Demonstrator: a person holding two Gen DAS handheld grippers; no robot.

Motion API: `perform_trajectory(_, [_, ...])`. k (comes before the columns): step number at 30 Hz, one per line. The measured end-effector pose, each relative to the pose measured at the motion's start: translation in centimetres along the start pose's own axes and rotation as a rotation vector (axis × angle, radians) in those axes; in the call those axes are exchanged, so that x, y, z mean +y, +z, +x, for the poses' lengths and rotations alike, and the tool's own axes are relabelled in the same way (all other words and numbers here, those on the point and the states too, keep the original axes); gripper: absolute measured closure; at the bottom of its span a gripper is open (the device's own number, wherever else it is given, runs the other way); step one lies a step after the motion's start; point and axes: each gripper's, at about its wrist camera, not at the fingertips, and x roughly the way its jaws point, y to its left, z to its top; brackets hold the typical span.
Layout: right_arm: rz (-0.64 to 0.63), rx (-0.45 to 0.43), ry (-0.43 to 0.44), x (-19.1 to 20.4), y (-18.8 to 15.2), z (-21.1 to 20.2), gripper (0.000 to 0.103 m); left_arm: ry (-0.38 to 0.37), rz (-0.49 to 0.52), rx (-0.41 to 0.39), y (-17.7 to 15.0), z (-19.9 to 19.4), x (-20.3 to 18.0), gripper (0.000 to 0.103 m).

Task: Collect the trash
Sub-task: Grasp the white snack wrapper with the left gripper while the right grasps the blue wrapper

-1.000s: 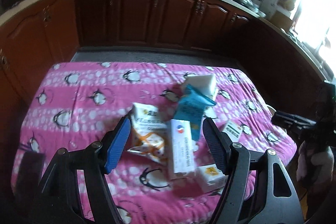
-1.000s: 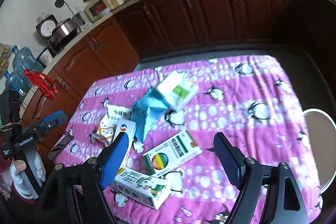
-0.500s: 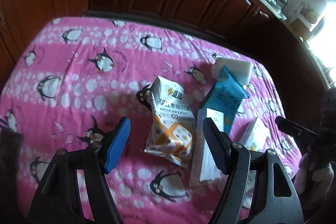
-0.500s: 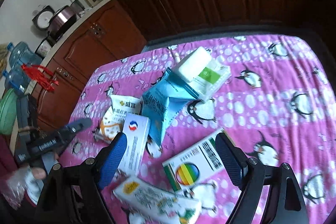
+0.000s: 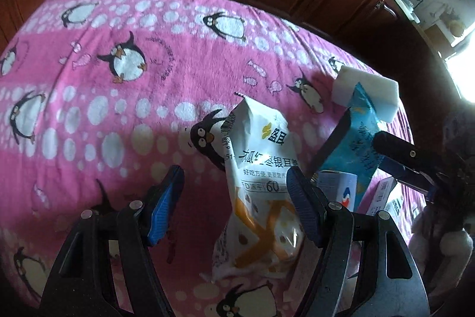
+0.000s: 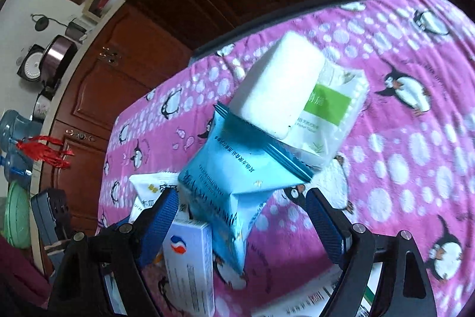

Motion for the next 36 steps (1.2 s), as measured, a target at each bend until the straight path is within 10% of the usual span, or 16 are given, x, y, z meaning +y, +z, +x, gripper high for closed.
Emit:
perform_trajectory(10, [-0.033, 0.000, -0.008, 0.7, 0.5, 1.4, 0.019, 0.016, 0.026, -0.004, -0.1, 0.6, -0.3, 0.032])
perform_trajectory(19, [-0.071, -0.012, 0.024, 1.0, 0.0, 1.1, 0.051, 0.013, 0.066, 0.014, -0.7, 0.9, -1.2, 0.024])
perform_trajectory(23, [-0.122, -0.043, 0.021, 1.6, -0.4, -0.5, 0.054, 0.003, 0.064, 0.009, -1.1, 0.3, -1.2, 0.072])
perform_trajectory(36, [-0.185, -0.170, 0.082, 3.0, -1.5, -8.2, 0.055, 0.015, 0.125, -0.125, -1.3, -6.0, -2.2, 0.086])
